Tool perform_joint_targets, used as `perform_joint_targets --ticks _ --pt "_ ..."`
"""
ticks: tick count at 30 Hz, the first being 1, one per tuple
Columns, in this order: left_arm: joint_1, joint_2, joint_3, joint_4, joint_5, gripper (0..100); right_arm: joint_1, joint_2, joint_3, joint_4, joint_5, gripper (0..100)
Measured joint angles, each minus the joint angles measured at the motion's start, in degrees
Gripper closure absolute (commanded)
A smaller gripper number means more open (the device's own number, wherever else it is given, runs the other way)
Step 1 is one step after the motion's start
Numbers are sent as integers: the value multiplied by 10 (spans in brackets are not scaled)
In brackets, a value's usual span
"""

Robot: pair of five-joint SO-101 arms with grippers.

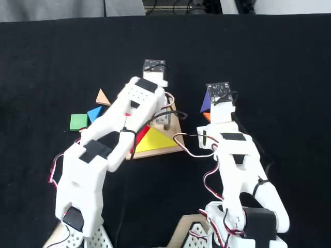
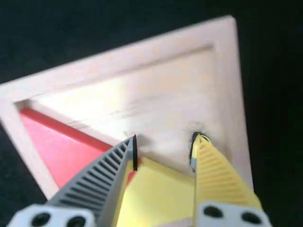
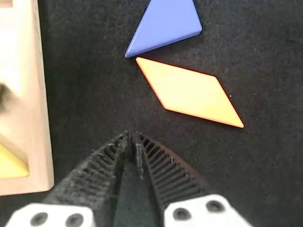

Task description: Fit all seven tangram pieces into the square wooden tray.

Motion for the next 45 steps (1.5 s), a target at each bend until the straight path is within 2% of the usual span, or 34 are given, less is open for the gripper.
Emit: perform_joint_targets --ticks 7,24,27,30,35,40,45 --pt "54 0 0 7 -25 795 0 0 0 0 0 987" --pt "62 -2 8 62 -26 795 0 0 0 0 0 987" --pt "65 -2 8 69 -48 795 4 0 0 0 -2 987" --pt "65 -2 7 75 -71 795 38 0 0 0 -7 987" --pt "62 -4 -30 142 -82 795 76 -1 0 0 -47 987" --pt "30 -85 -112 229 -83 795 94 -57 0 0 -58 987" --pt "32 -180 -132 295 -149 795 94 -110 27 -8 -58 987"
